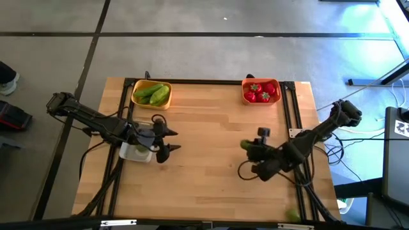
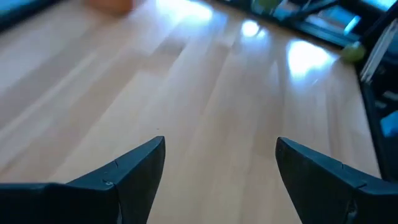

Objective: Sort produce into baskets
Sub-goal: Put the top green lime into the white bin

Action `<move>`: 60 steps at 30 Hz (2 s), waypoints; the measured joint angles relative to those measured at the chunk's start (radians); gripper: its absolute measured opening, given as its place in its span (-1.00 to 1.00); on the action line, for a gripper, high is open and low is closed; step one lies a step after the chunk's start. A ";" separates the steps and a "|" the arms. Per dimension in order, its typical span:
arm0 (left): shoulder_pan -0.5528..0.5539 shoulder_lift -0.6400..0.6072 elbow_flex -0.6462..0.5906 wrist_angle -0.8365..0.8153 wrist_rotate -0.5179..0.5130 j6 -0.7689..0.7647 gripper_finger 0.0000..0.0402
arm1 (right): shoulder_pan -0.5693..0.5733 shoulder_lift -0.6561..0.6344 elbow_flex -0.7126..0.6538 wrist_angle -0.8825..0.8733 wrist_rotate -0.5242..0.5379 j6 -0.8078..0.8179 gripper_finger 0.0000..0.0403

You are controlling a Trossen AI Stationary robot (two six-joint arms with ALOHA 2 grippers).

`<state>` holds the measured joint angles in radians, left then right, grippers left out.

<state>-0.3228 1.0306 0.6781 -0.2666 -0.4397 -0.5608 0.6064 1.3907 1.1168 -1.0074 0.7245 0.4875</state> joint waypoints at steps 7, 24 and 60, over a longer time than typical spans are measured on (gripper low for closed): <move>0.022 0.046 0.000 0.163 -0.015 0.044 0.50 | -0.099 0.000 0.000 0.236 0.088 -0.333 -0.58; 0.107 0.295 -0.001 0.714 0.064 0.037 0.50 | -0.216 0.018 0.000 0.706 -0.005 -0.794 -0.59; 0.157 0.394 0.002 1.007 0.240 0.000 0.37 | -0.248 0.136 0.000 1.128 -0.179 -1.023 -0.58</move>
<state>-0.1661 1.4246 0.6804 0.7403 -0.1993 -0.5604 0.3580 1.5262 1.1164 0.1208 0.5454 -0.5351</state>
